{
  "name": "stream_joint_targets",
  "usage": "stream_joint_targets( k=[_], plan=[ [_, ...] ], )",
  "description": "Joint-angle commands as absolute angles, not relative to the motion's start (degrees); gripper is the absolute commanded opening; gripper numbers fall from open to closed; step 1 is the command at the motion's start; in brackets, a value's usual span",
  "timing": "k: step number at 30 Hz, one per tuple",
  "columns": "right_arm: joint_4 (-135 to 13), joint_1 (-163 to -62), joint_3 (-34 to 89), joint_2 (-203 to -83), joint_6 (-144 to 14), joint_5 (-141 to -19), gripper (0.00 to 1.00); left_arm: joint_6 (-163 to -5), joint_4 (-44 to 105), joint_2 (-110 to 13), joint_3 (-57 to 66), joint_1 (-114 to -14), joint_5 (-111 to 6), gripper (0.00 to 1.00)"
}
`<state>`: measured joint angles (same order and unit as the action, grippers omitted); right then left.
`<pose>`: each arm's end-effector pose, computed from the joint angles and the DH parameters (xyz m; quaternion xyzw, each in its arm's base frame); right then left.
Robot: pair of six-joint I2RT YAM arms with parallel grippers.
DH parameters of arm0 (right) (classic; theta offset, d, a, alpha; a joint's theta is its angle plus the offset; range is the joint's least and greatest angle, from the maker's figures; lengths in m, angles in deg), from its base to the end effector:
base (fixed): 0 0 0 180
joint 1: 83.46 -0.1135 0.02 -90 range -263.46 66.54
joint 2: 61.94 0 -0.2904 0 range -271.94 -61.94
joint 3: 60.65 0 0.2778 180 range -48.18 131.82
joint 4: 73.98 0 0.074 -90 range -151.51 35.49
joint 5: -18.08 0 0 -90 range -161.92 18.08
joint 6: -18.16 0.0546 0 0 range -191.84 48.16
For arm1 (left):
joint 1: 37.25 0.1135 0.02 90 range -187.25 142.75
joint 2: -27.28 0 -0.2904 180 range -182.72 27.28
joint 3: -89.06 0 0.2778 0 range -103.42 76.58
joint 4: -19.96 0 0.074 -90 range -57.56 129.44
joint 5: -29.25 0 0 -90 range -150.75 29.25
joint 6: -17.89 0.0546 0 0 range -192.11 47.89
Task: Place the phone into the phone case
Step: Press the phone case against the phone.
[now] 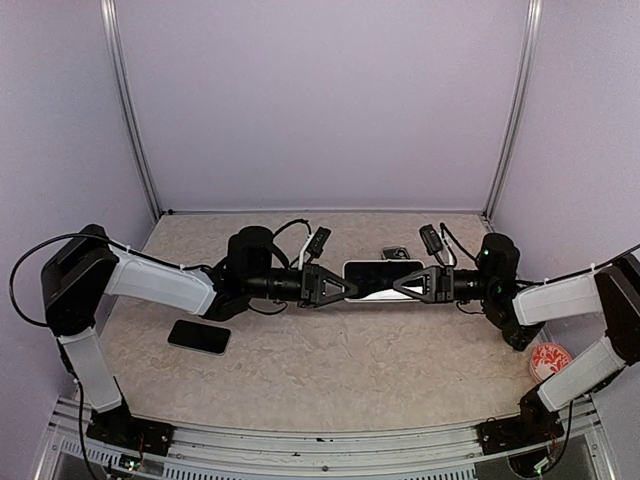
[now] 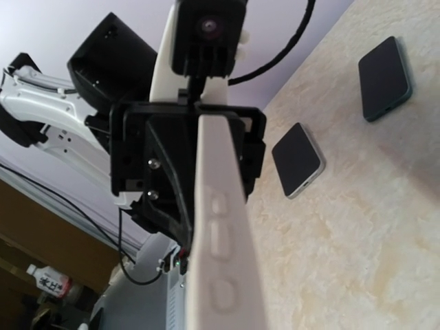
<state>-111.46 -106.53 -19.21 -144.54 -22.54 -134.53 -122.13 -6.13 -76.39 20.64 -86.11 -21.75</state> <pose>0.2484 0.1585 0.2123 -0.2047 0.6876 0.6510 0.2480 0.2573 -0.3468 0.2168 0.2092 0.7198 -0.6296 0.2044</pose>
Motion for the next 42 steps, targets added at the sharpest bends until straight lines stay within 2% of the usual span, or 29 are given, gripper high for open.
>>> stream_joint_targets(
  k=[1, 5, 7, 22, 29, 36, 42],
  plan=[
    [-106.1, -106.2, -18.3, -141.6, -31.2, -129.9, 0.0, -124.2, -7.1, -77.2, 20.9, -86.4, -22.3, 0.04],
    [-106.0, -106.2, -18.4, -141.1, -31.2, -131.1, 0.0, -124.2, -7.0, -77.2, 20.6, -86.4, -22.6, 0.23],
    [-106.8, -106.2, -18.5, -141.2, -30.7, -132.0, 0.0, -124.2, -7.1, -77.3, 20.5, -86.4, -22.8, 0.29],
    [-124.1, -106.5, -20.9, -147.4, -18.7, -139.3, 0.0, -123.8, -8.9, -78.0, 19.3, -86.9, -22.5, 0.38],
    [-126.8, -107.4, -20.6, -149.8, -16.6, -138.9, 0.0, -123.9, -9.9, -78.2, 19.1, -87.1, -21.6, 0.35],
    [-129.1, -108.6, -19.7, -152.2, -14.8, -138.6, 0.0, -123.7, -9.9, -77.9, 19.3, -87.1, -21.4, 0.17],
    [-127.9, -109.5, -18.8, -152.6, -15.3, -138.4, 0.0, -123.7, -10.1, -77.9, 19.3, -87.1, -21.2, 0.1]
  ],
)
